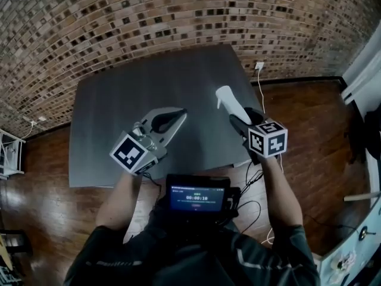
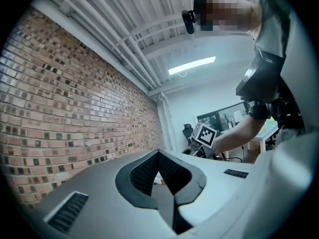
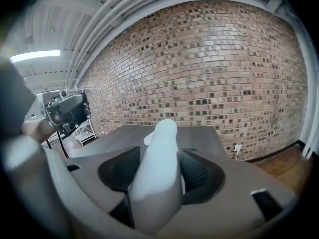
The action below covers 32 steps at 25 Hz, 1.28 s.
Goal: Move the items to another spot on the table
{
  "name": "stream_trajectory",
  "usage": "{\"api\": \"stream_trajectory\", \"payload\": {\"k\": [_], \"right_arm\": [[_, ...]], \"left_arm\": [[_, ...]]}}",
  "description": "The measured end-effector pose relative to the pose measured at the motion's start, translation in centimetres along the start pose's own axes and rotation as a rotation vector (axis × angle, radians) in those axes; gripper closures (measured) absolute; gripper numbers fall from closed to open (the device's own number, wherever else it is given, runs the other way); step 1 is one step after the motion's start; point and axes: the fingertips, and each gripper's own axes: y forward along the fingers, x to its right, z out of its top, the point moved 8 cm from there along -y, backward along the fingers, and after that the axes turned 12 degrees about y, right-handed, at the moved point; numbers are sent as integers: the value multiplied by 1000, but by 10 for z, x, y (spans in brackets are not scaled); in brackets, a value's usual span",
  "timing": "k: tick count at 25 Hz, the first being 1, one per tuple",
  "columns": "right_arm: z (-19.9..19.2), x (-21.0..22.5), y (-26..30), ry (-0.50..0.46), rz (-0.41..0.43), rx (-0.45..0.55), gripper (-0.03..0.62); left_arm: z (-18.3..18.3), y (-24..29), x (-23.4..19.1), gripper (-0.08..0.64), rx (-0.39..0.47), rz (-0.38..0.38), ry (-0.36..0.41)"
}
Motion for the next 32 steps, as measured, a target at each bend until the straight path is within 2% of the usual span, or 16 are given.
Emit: {"api": "stream_trajectory", "payload": {"k": [3,6,8,10,14,18,27,32], "right_arm": [[16,4,19,-19,0,-4,330],[37,11,42,-22,-16,-4,330],[49,18,60,-26,-31,-14,330],[65,25,76,-36,-48,-13,330],[89,42,103,-23,-65,-8,330],[111,57,125,-38,-77,-28,330],[163,108,186,-74,7,-48,330],[188,146,223,-96,84,-60,330]], "left_arm": [[-12,3,-21,563,18,12,-16],[-32,8,-50,563,41,62,-23],[-49,11,-68,563,31,84,-54],[-64,19,-84,563,30,72,-83],[-81,36,-109,563,46,44,-86],[-93,47,-126,563,43,63,-139],[-104,111,-149,563,-21,117,-71],[-119,159,-156,563,-72,209,-97]]}}
